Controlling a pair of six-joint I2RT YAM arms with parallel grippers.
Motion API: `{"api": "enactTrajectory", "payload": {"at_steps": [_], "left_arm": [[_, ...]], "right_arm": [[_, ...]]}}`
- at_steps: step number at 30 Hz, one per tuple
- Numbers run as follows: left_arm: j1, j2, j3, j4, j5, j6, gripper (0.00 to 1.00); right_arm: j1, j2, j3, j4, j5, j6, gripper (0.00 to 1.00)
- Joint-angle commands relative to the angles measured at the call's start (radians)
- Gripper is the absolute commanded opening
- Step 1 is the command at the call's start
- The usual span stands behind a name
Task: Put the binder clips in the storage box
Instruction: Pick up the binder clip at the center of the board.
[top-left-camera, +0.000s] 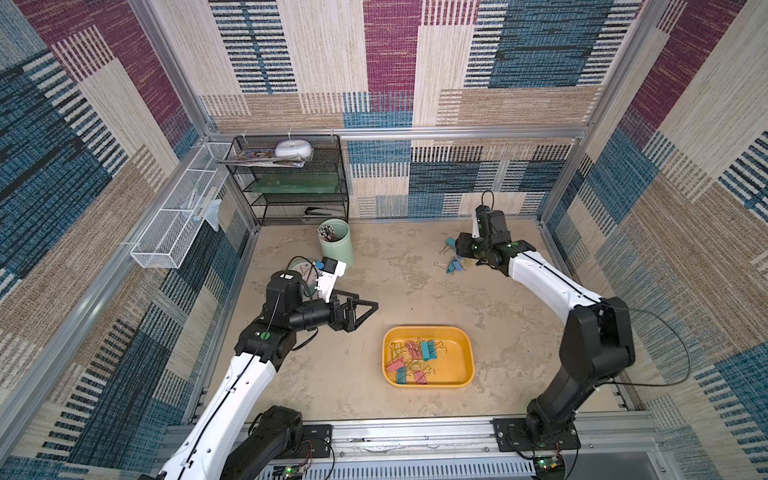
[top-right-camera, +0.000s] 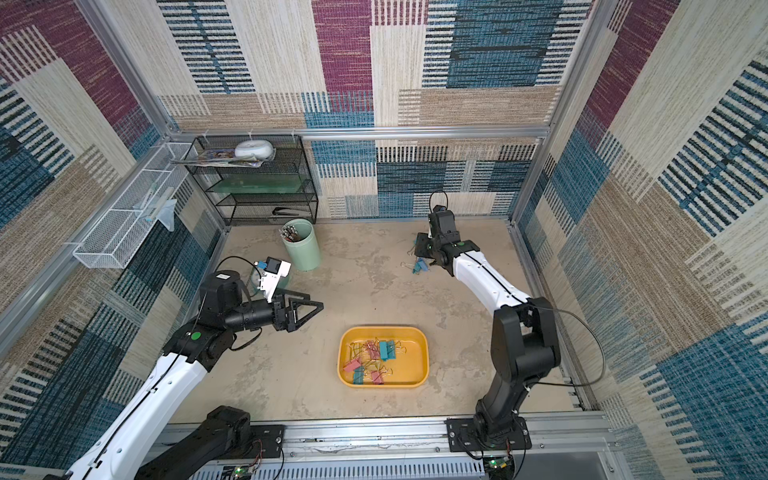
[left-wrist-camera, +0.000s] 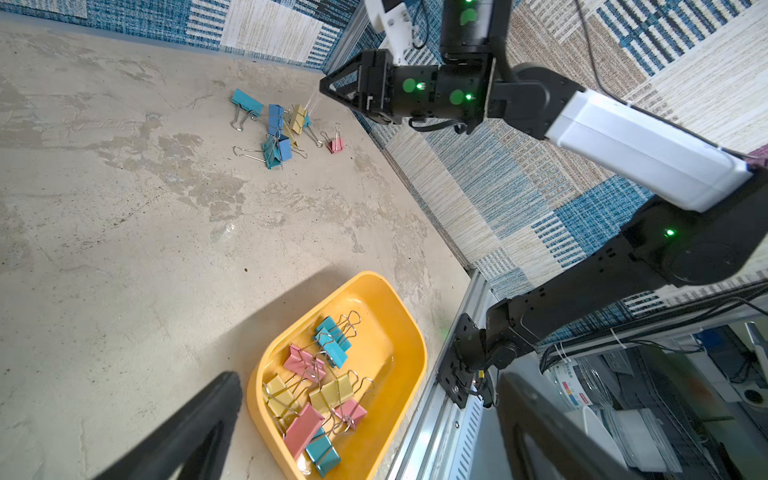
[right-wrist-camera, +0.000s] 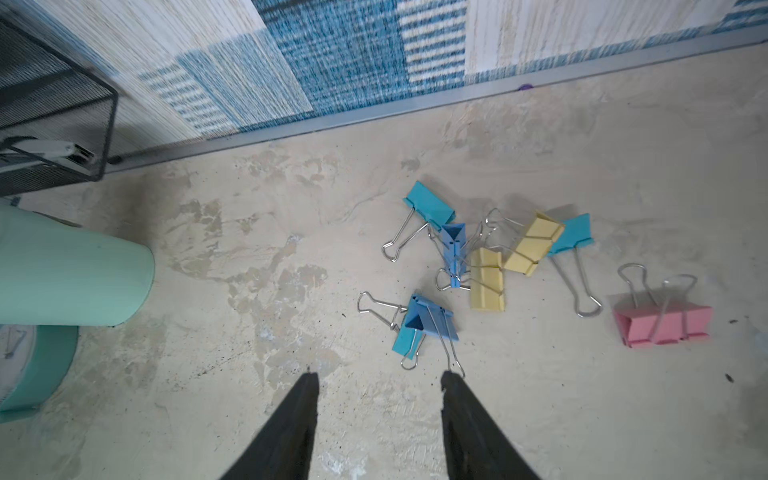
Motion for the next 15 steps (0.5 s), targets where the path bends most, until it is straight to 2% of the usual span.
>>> {"api": "enactTrajectory", "payload": {"at_steps": [1, 4, 6, 9, 12, 15], "left_arm": [[-0.001, -0.002, -0.003, 0.030, -0.002, 0.011, 0.99], [-0.001, -0.003, -0.001, 0.031, 0.001, 0.011, 0.99], [-0.001, -0.002, 0.000, 0.031, 0.009, 0.011, 0.99], [-0.001, 0.000, -0.001, 0.031, 0.009, 0.011, 1.00], [-0.001, 0.000, 0.001, 0.031, 0.012, 0.010, 0.99], [-0.001, -0.001, 0.000, 0.031, 0.013, 0.010, 1.00]], "right_arm": [[-0.004, 0.122, 0.099, -0.066, -0.088, -0.018, 0.50], [-0.005, 0.265, 0.249, -0.190, -0.072, 0.003, 0.44], [-0.005, 0.325, 0.289, -0.213, -0.064, 0.027, 0.40], [-0.004, 0.360, 0.281, -0.191, -0.029, 0.057, 0.38], [-0.003, 0.369, 0.243, -0.145, -0.059, 0.066, 0.35], [-0.003, 0.372, 0.213, -0.117, -0.077, 0.073, 0.24]]}}
